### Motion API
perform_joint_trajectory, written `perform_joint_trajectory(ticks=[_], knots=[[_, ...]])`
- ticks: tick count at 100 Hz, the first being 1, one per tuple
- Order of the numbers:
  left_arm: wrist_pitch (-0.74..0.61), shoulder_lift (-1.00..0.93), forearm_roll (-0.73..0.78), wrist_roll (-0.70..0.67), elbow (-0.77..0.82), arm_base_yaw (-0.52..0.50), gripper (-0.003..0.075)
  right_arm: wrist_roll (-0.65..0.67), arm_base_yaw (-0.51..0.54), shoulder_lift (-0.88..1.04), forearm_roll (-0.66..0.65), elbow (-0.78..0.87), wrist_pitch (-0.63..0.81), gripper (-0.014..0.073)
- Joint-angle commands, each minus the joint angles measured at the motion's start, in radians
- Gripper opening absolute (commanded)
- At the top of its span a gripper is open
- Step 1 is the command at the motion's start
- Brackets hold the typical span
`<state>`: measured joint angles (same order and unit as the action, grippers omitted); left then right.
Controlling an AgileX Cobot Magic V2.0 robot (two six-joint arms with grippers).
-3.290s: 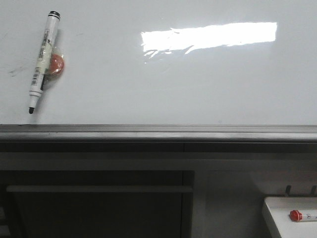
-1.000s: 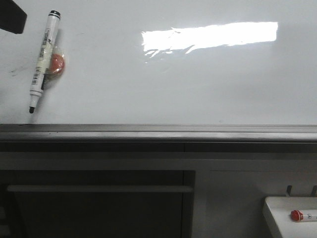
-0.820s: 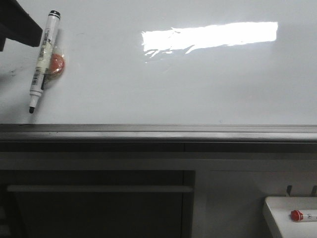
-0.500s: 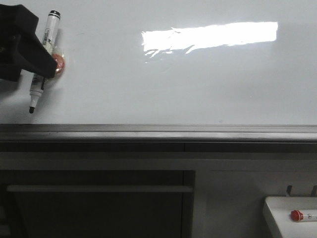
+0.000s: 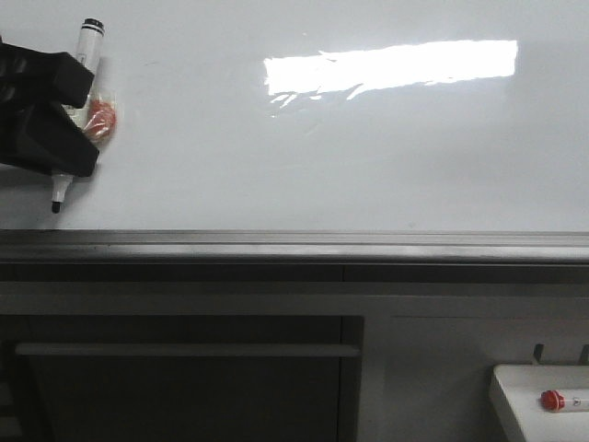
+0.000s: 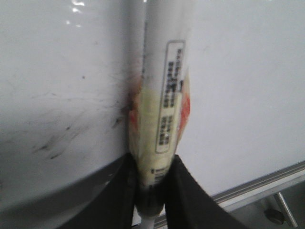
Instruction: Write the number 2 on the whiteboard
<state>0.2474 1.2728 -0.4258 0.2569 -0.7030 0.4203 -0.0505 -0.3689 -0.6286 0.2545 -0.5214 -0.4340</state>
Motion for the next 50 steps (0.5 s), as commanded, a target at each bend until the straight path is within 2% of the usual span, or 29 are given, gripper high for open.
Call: perform_joint_trajectory(ticks=[1, 10, 20, 30, 50], knots=[[-0.04, -0.019, -0.001, 0.004, -0.032, 0.014, -0.002, -0.041, -0.016, -0.006, -0.003, -0.055, 0.053, 0.0412], [-0.006, -0.069, 0.026, 0.056, -0.054, 0.051, -0.002, -0.175, -0.06, -0.006, -0.001, -0.107, 0.004, 0.0411], [0.047, -0.136, 0.054, 0.206, -0.093, 0.117, -0.002, -0.346, -0.138, -0.013, -0.001, -0.177, -0.041, 0.0411], [0.165, -0.186, 0.072, 0.352, -0.151, 0.191, -0.002, -0.478, -0.236, -0.05, -0.001, -0.266, -0.075, 0.0412], [0.446, -0.214, 0.128, 0.546, -0.244, 0.294, -0.002, -0.5, -0.436, -0.201, -0.001, -0.446, -0.092, 0.0412]])
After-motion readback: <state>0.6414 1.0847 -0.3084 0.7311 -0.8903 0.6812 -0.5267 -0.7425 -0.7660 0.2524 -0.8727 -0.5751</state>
